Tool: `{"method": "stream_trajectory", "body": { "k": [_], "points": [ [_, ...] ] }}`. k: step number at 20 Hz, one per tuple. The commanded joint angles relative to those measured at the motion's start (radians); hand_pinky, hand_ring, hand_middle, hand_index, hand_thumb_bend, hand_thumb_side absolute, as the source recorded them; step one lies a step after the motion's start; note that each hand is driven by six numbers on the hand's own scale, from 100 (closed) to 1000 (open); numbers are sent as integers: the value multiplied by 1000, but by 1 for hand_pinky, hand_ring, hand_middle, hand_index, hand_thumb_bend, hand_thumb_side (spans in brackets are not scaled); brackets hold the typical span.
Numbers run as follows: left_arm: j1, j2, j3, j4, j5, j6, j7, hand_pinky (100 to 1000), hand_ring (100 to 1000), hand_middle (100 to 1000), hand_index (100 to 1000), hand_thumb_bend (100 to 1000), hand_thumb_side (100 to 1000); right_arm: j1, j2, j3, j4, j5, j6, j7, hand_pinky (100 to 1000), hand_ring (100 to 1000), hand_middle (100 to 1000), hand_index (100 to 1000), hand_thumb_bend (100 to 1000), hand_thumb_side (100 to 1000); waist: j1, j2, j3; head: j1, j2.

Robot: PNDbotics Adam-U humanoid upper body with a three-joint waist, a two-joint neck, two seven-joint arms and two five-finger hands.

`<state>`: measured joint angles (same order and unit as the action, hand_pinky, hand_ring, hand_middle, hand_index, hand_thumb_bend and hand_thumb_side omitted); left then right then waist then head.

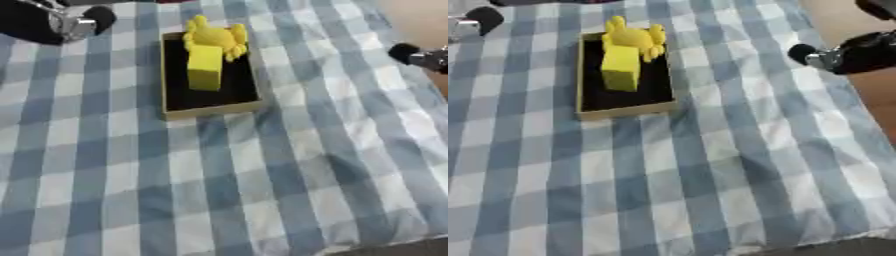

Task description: Pick up objects on the table and place them in the box.

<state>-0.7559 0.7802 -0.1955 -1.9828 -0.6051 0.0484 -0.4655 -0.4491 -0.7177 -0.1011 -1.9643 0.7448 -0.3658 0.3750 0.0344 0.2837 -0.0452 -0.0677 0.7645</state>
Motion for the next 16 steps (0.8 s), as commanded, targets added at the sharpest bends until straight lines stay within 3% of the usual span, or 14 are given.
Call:
{"method": "stream_trajectory", "body": {
  "k": [1, 8, 12, 16],
  "points": [
    [52, 71, 53, -17, 25, -23, 88, 885, 902, 774, 826, 386, 211, -13, -46, -2, -2, 12, -8, 2, 873, 896, 873, 876, 462, 139, -6, -27, 5, -5, 5],
    [232, 110, 130, -17, 44, -55, 223, 881, 893, 766, 824, 350, 215, -3, -78, 8, 7, 34, -19, 1, 897, 898, 873, 859, 417, 100, -15, -32, 19, -6, 5],
    [293, 120, 164, -17, 41, -65, 278, 881, 891, 765, 823, 355, 206, 3, -94, 14, 9, 37, -24, 9, 898, 896, 872, 847, 367, 100, -18, -31, 24, -7, 5],
    [334, 128, 185, -17, 31, -66, 313, 881, 890, 764, 821, 351, 200, 10, -108, 17, 13, 32, -22, 19, 896, 893, 871, 851, 384, 100, -18, -30, 27, -7, 5]
  ]
}}
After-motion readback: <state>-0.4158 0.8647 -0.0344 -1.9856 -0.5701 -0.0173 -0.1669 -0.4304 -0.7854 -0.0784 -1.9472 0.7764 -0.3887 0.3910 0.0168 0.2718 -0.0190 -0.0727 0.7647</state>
